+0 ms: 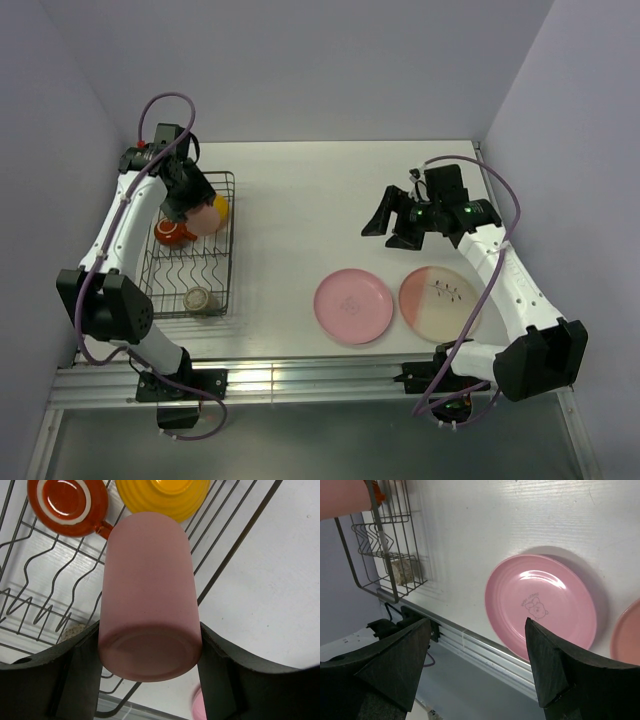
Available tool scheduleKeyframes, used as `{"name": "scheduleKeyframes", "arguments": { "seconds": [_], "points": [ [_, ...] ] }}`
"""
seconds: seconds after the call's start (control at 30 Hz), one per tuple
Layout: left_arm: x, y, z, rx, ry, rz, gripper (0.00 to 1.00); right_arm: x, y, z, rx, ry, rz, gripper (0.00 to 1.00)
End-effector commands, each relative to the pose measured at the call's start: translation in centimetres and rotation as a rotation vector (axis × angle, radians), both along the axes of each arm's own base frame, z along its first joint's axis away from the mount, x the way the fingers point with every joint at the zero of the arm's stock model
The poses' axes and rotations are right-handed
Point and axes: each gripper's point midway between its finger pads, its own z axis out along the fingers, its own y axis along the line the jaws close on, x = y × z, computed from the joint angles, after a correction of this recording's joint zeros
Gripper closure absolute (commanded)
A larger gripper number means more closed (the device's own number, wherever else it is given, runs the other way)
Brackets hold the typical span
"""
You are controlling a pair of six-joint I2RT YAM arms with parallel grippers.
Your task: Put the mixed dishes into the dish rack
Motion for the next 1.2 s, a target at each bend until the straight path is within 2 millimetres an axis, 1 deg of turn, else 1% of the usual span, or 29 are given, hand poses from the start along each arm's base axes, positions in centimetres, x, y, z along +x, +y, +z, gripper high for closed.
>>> {"name": "scheduleKeyframes", "arguments": {
  "seconds": [0.0, 0.1, 0.17, 0.2, 0.27, 0.4, 0.5, 0.63, 0.67, 0.73, 0.77, 0.87, 0.9, 0.97, 1.0, 1.03, 1.07, 1.1, 1.17],
  "points": [
    [1.8, 0.4, 0.5, 0.031, -0.025, -0.024, 1.00, -0.3, -0.3, 1.3, -0.029, -0.056, 0.018, 0.17],
    [1.8, 0.1, -0.5, 0.021, 0.007, -0.033, 1.00, -0.4, -0.9, 1.0, -0.081, -0.057, 0.007, 0.17],
    [1.6, -0.4, -1.7, 0.002, 0.029, -0.046, 1.00, -0.5, -1.6, 0.4, -0.131, -0.045, -0.001, 0.17],
    [1.3, -0.4, -2.6, -0.001, 0.054, -0.048, 1.00, -0.6, -1.9, 0.2, -0.145, -0.040, -0.004, 0.17],
    [1.2, -0.5, -3.4, -0.003, 0.074, -0.058, 1.00, -0.9, -2.3, -0.2, -0.172, -0.038, -0.005, 0.17],
    [1.2, -0.9, -5.1, -0.016, 0.099, -0.072, 1.00, -1.6, -2.6, -1.0, -0.199, -0.030, 0.002, 0.17],
    [0.9, -1.0, -5.9, -0.021, 0.130, -0.075, 1.00, -2.3, -2.8, -1.8, -0.223, -0.013, 0.016, 0.18],
    [0.8, -1.1, -6.8, -0.021, 0.154, -0.081, 1.00, -3.1, -3.8, -3.1, -0.297, 0.009, 0.018, 0.18],
    [0.8, -1.1, -7.1, -0.020, 0.161, -0.082, 1.00, -3.4, -4.1, -3.7, -0.312, 0.025, 0.018, 0.18],
    [0.7, -1.0, -7.7, -0.016, 0.179, -0.079, 1.00, -3.7, -4.3, -4.1, -0.326, 0.031, 0.018, 0.18],
    [0.8, -1.0, -7.8, -0.017, 0.183, -0.079, 0.99, -4.0, -4.5, -4.7, -0.343, 0.045, 0.017, 0.18],
    [0.6, -1.0, -8.5, -0.012, 0.209, -0.073, 0.89, -4.8, -5.0, -6.2, -0.382, 0.098, 0.011, 0.19],
    [0.6, -1.0, -8.5, -0.012, 0.211, -0.073, 0.79, -5.0, -5.1, -6.5, -0.391, 0.107, 0.007, 0.19],
    [0.5, -0.9, -8.3, -0.010, 0.209, -0.067, 0.67, -5.6, -5.0, -7.2, -0.414, 0.118, 0.011, 0.19],
    [0.5, -0.8, -8.2, -0.007, 0.205, -0.064, 0.55, -5.8, -5.1, -7.3, -0.423, 0.119, 0.004, 0.19],
    [0.5, -0.8, -8.1, -0.004, 0.203, -0.062, 0.50, -5.9, -5.0, -7.6, -0.425, 0.125, -0.007, 0.19],
    [0.5, -0.7, -7.9, -0.001, 0.201, -0.057, 0.47, -6.3, -4.8, -8.2, -0.426, 0.134, 0.006, 0.19],
    [0.4, -0.6, -7.6, 0.001, 0.199, -0.054, 0.41, -6.6, -4.4, -8.5, -0.414, 0.146, 0.016, 0.19],
    [0.3, -0.5, -7.0, 0.003, 0.193, -0.050, 0.38, -7.3, -3.8, -9.7, -0.413, 0.169, 0.039, 0.19]
  ]
}}
